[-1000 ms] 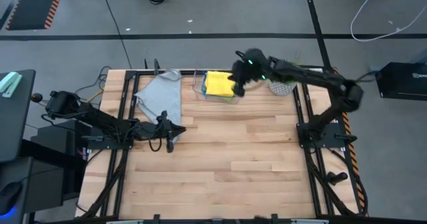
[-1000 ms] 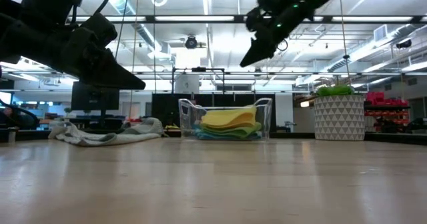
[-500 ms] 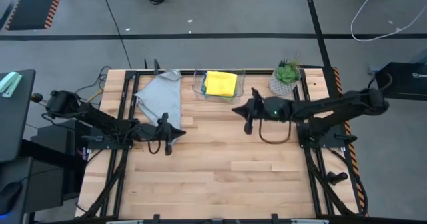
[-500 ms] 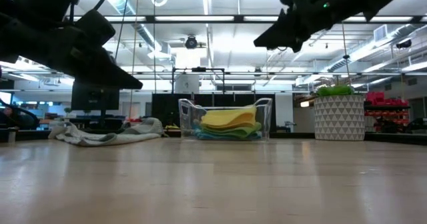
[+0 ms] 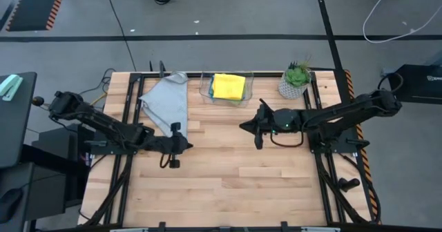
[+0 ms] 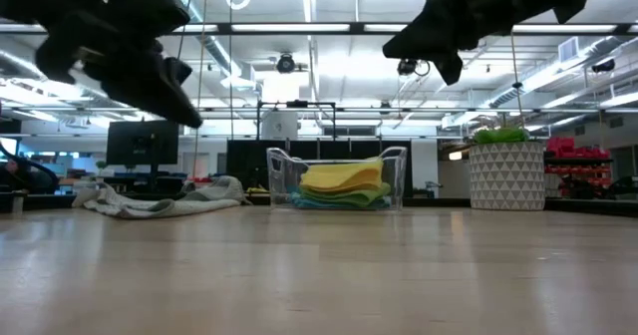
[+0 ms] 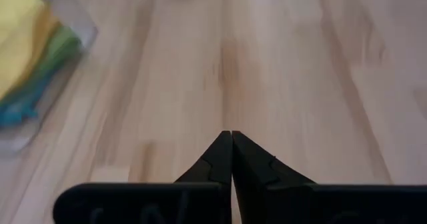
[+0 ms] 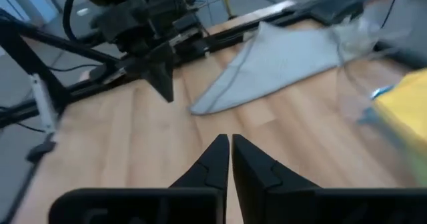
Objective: Fold microfiber towels
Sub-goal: Fold the gray microfiber towel
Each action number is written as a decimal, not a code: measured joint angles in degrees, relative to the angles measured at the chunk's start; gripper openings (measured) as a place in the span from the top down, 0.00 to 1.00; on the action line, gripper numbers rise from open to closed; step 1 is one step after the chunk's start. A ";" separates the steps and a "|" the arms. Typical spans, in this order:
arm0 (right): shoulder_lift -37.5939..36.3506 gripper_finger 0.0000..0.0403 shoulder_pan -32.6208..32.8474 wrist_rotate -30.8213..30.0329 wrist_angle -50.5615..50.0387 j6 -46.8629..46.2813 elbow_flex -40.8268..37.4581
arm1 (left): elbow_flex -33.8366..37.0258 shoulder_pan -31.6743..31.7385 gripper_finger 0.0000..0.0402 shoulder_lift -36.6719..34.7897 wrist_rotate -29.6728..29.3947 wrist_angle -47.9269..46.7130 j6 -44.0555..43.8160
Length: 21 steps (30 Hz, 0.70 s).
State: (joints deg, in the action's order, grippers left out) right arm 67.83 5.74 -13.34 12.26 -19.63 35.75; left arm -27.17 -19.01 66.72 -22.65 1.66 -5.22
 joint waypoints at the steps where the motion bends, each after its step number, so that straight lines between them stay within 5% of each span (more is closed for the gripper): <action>1: 0.00 0.93 0.02 1.24 -0.30 -1.26 0.00 | -1.69 -0.45 0.97 0.00 0.00 -4.41 -0.50; 6: 1.54 0.98 2.82 1.94 -0.18 -1.56 0.07 | -8.85 -2.68 0.96 0.00 -0.02 -23.36 -5.81; 10: 4.02 0.98 4.84 -0.31 0.19 -0.53 0.09 | -12.90 -4.53 0.86 0.00 0.01 -35.31 -9.61; 21: 4.82 0.98 5.29 -0.82 3.24 1.78 0.09 | -12.77 -5.40 0.54 1.32 2.16 -42.14 -21.17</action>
State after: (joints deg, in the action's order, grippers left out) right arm 72.65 11.03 -14.15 15.50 -17.84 35.83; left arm -39.94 -24.41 68.04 -20.49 -40.48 -26.39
